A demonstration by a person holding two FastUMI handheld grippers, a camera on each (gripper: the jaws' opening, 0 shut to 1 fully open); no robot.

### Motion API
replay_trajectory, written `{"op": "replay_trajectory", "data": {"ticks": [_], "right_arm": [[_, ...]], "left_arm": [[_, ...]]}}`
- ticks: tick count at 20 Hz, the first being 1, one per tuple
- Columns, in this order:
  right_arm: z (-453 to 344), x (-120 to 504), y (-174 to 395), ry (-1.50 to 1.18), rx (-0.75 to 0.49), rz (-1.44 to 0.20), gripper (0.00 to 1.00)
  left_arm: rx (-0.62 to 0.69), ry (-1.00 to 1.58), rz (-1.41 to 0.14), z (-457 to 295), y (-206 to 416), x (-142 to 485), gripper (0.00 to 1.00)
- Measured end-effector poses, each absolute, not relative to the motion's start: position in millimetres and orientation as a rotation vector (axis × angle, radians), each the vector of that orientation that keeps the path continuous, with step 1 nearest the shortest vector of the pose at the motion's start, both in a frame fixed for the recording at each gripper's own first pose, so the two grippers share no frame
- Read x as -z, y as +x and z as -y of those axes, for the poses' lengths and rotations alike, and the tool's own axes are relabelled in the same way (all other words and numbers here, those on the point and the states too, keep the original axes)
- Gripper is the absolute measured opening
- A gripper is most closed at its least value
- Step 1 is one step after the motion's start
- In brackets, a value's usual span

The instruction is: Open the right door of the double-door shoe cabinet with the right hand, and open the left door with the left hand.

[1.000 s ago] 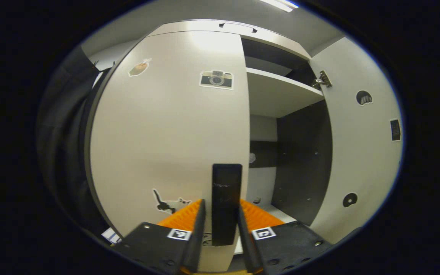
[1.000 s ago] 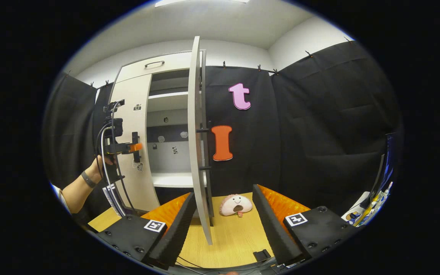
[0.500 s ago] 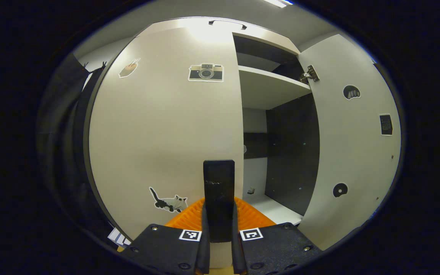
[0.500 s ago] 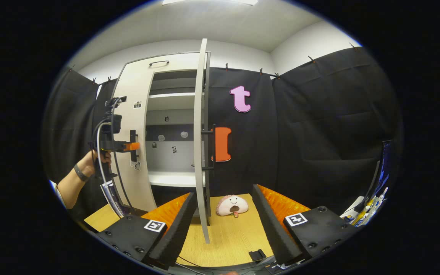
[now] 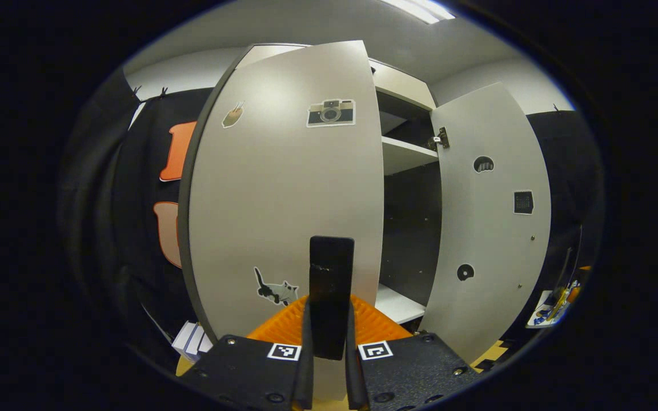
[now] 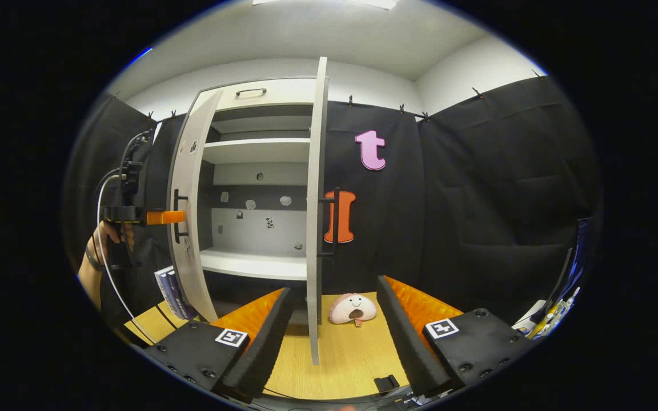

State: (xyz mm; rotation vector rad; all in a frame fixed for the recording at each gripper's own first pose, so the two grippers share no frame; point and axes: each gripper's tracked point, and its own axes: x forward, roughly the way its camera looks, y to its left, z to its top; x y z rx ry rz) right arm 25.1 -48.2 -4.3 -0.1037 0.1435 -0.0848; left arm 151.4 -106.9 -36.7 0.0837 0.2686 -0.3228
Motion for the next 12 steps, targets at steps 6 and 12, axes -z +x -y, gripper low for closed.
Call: {"op": "replay_trajectory", "data": {"ticks": [6,12], "right_arm": [[52,12,25,-0.113,0.100,-0.153,0.98],[50,13,33,-0.110,0.080,-0.164,0.94]], "left_arm": [[0.305,0.068,-0.242,68,114,24,0.23],[0.212,0.067,-0.213,51,73,14,0.22]]}}
